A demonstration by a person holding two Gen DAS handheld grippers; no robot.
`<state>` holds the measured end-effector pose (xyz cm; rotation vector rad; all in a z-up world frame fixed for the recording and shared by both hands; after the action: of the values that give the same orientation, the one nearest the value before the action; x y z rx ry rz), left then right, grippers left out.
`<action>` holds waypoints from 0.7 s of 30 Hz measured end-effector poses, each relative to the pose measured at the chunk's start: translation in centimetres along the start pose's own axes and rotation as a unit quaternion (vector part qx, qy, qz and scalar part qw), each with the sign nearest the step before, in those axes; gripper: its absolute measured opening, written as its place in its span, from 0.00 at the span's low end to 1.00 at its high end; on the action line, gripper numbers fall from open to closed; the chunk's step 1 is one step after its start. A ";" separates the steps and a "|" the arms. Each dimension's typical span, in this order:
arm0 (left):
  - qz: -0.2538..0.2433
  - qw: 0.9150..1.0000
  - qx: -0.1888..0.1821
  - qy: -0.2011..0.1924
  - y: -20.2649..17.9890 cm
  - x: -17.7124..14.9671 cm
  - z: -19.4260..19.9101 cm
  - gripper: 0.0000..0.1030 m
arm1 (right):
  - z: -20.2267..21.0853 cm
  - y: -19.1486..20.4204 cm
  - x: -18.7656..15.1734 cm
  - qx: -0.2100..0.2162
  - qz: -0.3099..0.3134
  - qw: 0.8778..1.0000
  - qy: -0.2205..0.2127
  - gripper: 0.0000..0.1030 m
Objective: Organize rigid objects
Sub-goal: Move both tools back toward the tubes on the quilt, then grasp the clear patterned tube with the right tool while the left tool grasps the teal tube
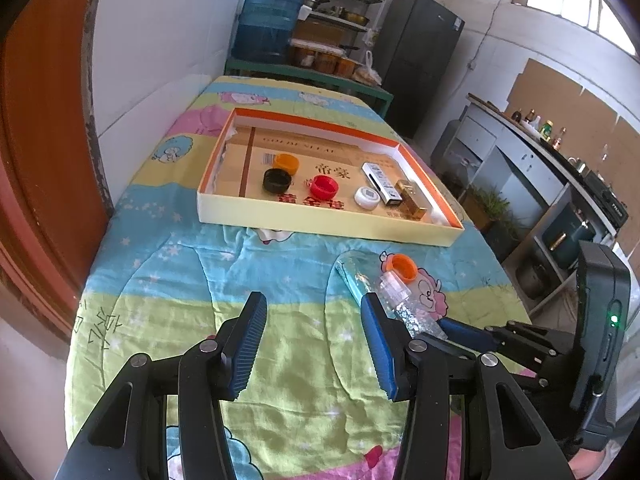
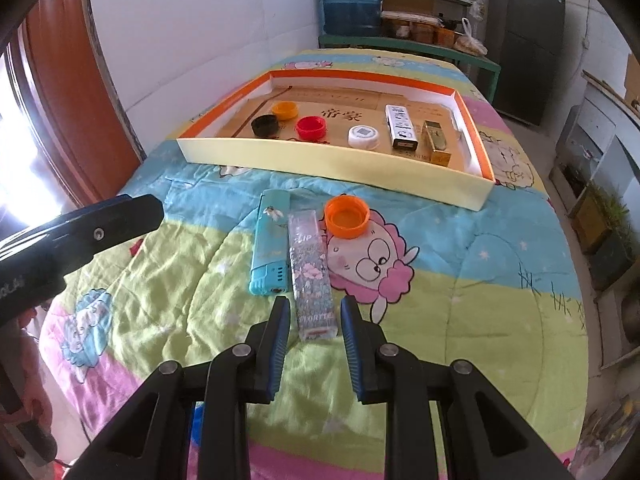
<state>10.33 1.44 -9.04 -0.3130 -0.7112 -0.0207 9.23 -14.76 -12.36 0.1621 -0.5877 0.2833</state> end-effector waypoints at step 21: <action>-0.032 0.998 -0.002 0.052 -4.5 0.6 -5.4 0.49 | 1.7 -2.4 0.7 -0.012 -0.013 0.999 -0.042 0.19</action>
<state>13.70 -4.41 -11.27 -0.2918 -0.6187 -0.0986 9.64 -17.25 -10.71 0.1596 -0.6707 0.2456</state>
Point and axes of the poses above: each gripper's, at about its wrist camera, not at the fingertips, and z roughly against the way its jaws point, y to its left, x to its top, the point moved 3 cm from there along -z, roughly the way its jaws point, and after that the axes turned 2 degrees about y, right-handed, at the moved point
